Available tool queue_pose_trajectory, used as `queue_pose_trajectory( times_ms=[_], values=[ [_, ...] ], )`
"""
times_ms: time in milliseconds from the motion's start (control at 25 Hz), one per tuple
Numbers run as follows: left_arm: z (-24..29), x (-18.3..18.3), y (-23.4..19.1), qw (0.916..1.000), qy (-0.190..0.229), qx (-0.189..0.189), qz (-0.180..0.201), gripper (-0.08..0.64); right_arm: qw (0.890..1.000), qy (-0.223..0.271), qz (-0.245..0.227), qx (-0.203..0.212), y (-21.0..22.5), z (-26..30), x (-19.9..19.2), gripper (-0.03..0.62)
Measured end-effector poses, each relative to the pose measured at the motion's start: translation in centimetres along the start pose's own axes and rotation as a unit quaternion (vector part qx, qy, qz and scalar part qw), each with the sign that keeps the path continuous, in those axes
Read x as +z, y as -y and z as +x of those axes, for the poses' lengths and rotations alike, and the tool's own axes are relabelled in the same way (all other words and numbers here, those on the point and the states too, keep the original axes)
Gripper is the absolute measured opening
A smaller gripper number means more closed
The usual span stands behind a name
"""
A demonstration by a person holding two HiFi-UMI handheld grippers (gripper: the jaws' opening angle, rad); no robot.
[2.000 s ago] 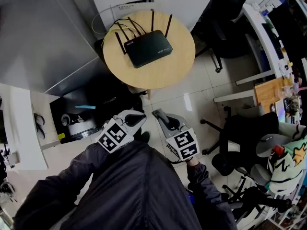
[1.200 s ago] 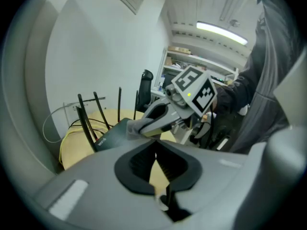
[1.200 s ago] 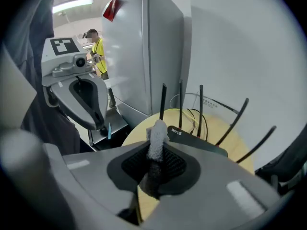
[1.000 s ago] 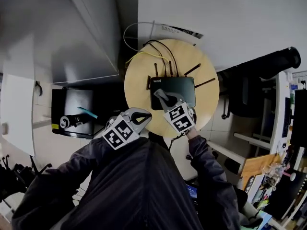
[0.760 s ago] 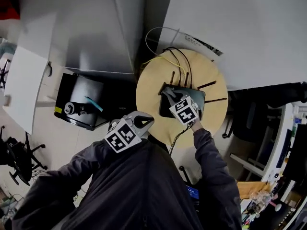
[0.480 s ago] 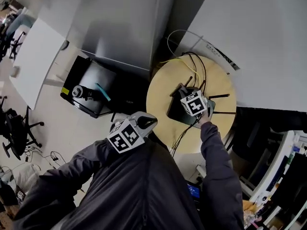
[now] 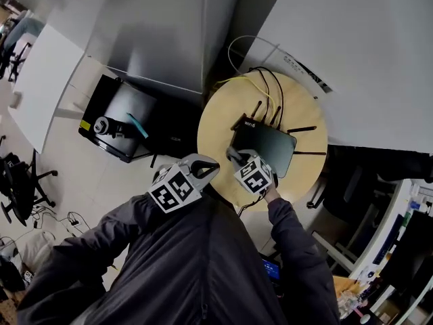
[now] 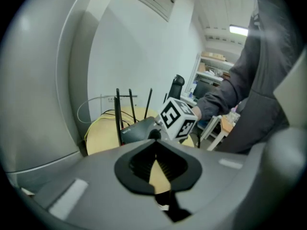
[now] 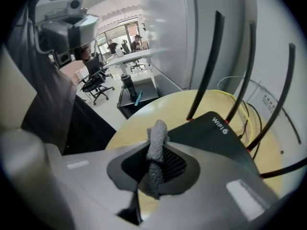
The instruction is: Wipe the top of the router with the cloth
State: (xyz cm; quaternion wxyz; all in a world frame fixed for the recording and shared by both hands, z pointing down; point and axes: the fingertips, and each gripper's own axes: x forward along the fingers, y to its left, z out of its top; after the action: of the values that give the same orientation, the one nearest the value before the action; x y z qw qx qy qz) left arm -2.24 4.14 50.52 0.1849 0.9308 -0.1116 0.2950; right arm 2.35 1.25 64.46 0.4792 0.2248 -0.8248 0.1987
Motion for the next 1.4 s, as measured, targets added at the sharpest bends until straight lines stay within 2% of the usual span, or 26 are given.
queue_pose_trajectory(
  times_ms=[120,280,480,640,800,1040,1240,1400],
  values=[
    [0.6,0.4,0.1,1.0,-0.004,-0.006,0.005,0.0,1.0,0.002,-0.003,0.015,-1.9,-0.1,-0.6,0.04],
    [0.9,0.9,0.2,0.9999,-0.007,-0.009,0.012,0.0,1.0,0.015,0.011,0.014,-0.9,-0.6,-0.6,0.04],
    [0.7,0.9,-0.3,1.0,-0.004,0.006,0.004,0.0,0.997,0.045,0.046,-0.034,6.2,-2.4,0.4,0.04],
    [0.4,1.0,-0.7,0.9998,-0.002,0.018,-0.001,0.0,0.994,0.034,0.071,-0.082,13.0,-3.2,0.0,0.04],
    [0.1,0.7,-0.8,0.9995,0.004,0.029,-0.012,0.0,0.993,0.01,0.078,-0.085,15.3,-2.8,-0.9,0.04],
    [0.4,0.6,-0.7,0.9995,0.003,0.025,-0.017,0.0,0.995,0.001,0.088,-0.053,12.3,-2.3,-2.6,0.04],
    [1.1,0.8,-0.2,0.9999,-0.006,0.01,-0.01,0.0,0.997,0.004,0.079,-0.012,6.0,-2.5,-4.3,0.04],
    [1.4,1.2,-0.1,0.9999,-0.01,0.0,0.002,0.0,0.995,0.015,0.102,0.017,1.0,-2.6,-5.8,0.04]
  ],
)
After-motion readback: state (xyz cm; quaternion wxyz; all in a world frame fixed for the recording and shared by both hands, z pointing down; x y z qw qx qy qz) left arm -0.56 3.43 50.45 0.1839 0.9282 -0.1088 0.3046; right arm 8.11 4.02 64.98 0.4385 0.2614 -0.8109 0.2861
